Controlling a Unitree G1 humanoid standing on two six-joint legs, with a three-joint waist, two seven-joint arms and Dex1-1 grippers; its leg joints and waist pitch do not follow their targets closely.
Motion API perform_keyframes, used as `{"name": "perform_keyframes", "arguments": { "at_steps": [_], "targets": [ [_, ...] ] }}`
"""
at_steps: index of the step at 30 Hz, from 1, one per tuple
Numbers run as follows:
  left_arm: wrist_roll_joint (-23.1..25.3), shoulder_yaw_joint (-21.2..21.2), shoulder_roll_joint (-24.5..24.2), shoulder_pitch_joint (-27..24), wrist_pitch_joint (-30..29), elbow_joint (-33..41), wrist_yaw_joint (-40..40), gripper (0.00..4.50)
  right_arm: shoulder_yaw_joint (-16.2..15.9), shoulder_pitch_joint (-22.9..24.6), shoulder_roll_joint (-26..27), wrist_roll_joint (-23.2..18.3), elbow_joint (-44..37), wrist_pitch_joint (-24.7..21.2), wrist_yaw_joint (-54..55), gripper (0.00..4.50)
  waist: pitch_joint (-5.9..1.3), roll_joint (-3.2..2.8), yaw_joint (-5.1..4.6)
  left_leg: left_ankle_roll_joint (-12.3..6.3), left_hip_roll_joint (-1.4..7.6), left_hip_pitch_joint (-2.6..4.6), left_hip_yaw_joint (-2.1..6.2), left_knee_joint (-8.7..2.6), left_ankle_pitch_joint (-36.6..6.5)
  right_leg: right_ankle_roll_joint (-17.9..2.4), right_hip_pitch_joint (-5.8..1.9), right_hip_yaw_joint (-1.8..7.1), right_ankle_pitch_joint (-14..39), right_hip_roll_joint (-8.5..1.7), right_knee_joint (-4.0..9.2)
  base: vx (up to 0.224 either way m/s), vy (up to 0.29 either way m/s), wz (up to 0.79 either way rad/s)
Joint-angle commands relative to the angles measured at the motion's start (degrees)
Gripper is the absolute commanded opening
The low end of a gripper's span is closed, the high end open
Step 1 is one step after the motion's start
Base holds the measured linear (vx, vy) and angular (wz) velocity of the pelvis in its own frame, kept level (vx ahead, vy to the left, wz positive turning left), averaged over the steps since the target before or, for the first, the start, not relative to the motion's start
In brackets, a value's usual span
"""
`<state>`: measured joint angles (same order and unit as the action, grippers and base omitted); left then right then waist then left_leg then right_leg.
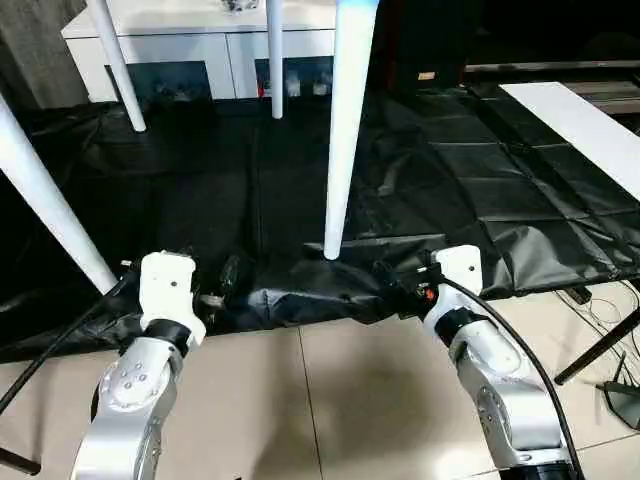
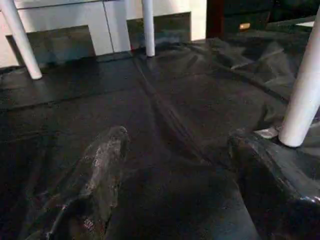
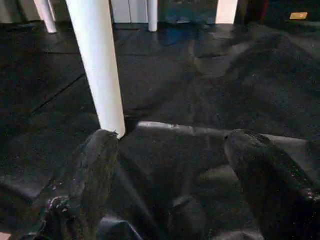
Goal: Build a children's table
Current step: Flip table
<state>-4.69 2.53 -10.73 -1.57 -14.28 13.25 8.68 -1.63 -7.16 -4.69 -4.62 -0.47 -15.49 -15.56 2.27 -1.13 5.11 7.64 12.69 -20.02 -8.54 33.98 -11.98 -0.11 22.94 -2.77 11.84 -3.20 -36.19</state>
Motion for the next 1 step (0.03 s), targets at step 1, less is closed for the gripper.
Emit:
{"name": "perform_keyframes", "arguments": {
  "at_steps": [1],
  "targets": [
    [0.4, 0.2, 0.2, 0.6, 0.6, -0.8, -0.2, 3.56, 0.4, -0.4, -0.4, -0.5, -1.7, -0.5, -0.2, 3.73, -2.87, -0.15, -0.03, -0.46, -0.38, -0.57, -0.60, -3.78, -9.0, -6.7, -2.84, 2.40, 7.3, -2.82, 4.68, 0.000, 0.000, 0.00]
  ]
}}
